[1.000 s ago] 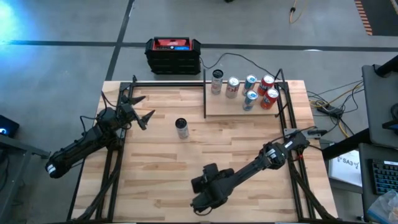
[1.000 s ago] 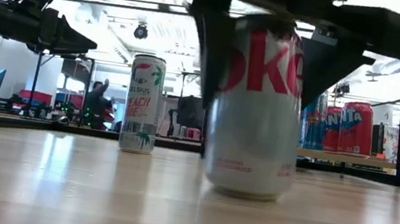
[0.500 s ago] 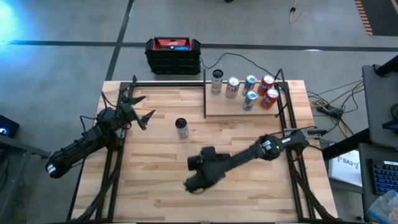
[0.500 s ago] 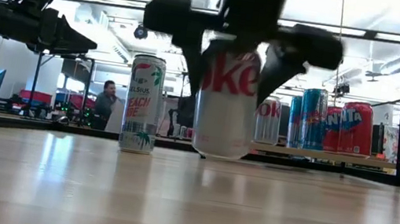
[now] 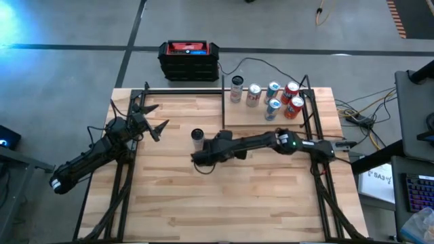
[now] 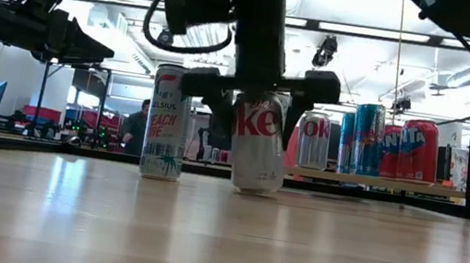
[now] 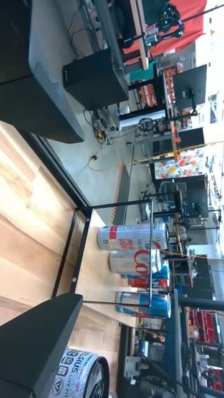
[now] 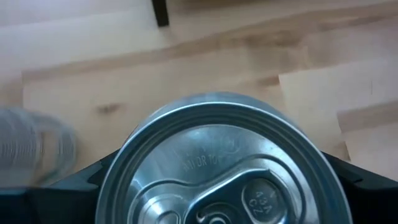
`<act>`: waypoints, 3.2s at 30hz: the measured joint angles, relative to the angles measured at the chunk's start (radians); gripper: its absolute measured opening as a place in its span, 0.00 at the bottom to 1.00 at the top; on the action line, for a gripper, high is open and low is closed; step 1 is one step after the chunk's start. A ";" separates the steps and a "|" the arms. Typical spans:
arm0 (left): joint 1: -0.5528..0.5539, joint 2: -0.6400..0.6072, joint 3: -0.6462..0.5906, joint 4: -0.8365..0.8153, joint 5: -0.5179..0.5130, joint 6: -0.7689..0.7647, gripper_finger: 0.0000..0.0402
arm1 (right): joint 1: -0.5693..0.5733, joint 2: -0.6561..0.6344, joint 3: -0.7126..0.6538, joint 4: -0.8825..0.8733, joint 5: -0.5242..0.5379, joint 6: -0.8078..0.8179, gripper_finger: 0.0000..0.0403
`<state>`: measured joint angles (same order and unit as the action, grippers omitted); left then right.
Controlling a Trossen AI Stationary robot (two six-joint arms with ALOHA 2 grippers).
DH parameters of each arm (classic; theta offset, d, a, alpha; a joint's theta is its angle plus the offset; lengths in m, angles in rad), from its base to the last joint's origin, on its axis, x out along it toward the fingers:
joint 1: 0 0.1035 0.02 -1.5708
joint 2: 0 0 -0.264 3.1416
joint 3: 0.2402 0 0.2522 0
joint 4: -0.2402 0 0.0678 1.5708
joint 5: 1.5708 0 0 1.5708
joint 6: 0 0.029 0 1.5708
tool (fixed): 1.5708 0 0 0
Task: Place canned beverage on shelf
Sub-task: Put the red silver soda can on the shelf aligned with the other silver soda can
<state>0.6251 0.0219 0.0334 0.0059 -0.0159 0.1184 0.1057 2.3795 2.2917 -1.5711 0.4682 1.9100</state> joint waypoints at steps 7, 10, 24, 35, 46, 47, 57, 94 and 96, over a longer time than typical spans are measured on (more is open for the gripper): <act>0.000 0.000 0.000 0.000 0.000 0.000 0.99 | -0.034 -0.027 -0.008 0.002 -0.032 0.001 0.77; 0.000 0.000 0.000 0.000 0.000 0.000 0.99 | -0.042 -0.069 -0.024 0.000 -0.027 0.013 0.77; 0.000 0.000 0.000 0.000 0.000 0.000 0.99 | -0.158 -0.306 -0.295 0.003 0.007 0.069 0.77; 0.000 0.000 0.000 0.000 0.000 0.000 0.99 | -0.288 -0.465 -0.501 0.095 0.036 0.055 0.77; 0.000 0.000 0.000 0.000 0.000 0.000 0.99 | -0.364 -0.498 -0.588 0.180 0.032 -0.075 0.77; 0.000 0.000 0.000 0.000 0.000 0.000 0.99 | -0.366 -0.498 -0.595 0.193 0.032 -0.078 0.77; 0.000 0.000 0.000 0.000 0.000 0.000 0.99 | -0.386 -0.498 -0.606 0.220 0.028 -0.009 0.78; 0.000 0.000 0.000 0.000 0.000 0.000 0.99 | -0.438 -0.496 -0.648 0.261 0.030 0.045 0.78; 0.000 0.000 0.000 0.000 0.000 0.000 0.99 | -0.443 -0.496 -0.649 0.272 0.029 0.017 0.78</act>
<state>0.6253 0.0216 0.0334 0.0059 -0.0162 0.1183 -0.3376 1.8832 1.6424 -1.2992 0.4976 1.9268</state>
